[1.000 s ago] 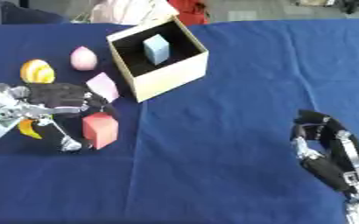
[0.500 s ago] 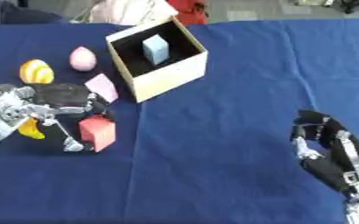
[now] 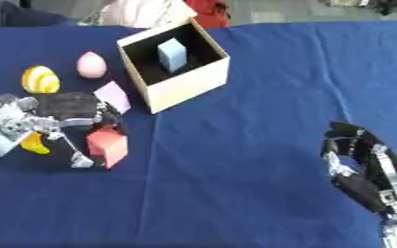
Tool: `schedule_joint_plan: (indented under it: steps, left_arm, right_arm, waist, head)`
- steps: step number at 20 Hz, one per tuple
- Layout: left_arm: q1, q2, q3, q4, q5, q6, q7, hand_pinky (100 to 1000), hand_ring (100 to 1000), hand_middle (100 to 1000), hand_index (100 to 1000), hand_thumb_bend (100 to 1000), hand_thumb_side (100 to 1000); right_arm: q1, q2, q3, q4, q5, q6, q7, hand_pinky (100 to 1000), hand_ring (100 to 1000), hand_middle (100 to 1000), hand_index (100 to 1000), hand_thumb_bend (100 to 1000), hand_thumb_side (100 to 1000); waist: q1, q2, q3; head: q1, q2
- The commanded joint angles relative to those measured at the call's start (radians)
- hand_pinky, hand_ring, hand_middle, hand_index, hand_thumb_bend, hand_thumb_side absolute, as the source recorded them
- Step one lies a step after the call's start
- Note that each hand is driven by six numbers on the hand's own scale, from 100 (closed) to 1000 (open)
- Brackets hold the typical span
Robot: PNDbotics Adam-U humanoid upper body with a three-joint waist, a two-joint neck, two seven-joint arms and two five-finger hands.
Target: Pick up objects on the table and place them in the box.
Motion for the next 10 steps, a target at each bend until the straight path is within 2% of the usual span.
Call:
schedule_joint_plan:
  steps: [1, 7, 10]
  left_arm:
    - [-0.011, 0.043, 0.032, -0.058, 0.015, 0.008, 0.024, 623, 419, 359, 605, 263, 141]
    - [-0.056, 0.145, 0.082, -0.196, 0.089, 0.053, 0.004, 629, 431, 372, 620, 319, 136]
    - [-0.112, 0.164, 0.113, -0.203, 0.101, 0.088, 0.016, 633, 435, 376, 626, 326, 129]
  right_arm:
    - [-0.007, -0.014, -0.005, -0.007, 0.001, -0.001, -0.001, 684, 658, 674, 805, 100, 371]
    - [-0.005, -0.016, -0.004, -0.008, 0.001, -0.001, -0.001, 684, 658, 674, 805, 100, 373]
    - [-0.003, -0.017, -0.002, -0.007, 0.001, -0.001, 0.001, 684, 658, 674, 805, 100, 374]
  waist:
    - [-0.009, -0.027, 0.000]
    - [-0.005, -0.031, -0.001]
    - [-0.005, -0.034, -0.005]
  head:
    - [-0.003, 0.002]
    - [-0.005, 0.000]
    - [-0.006, -0.003]
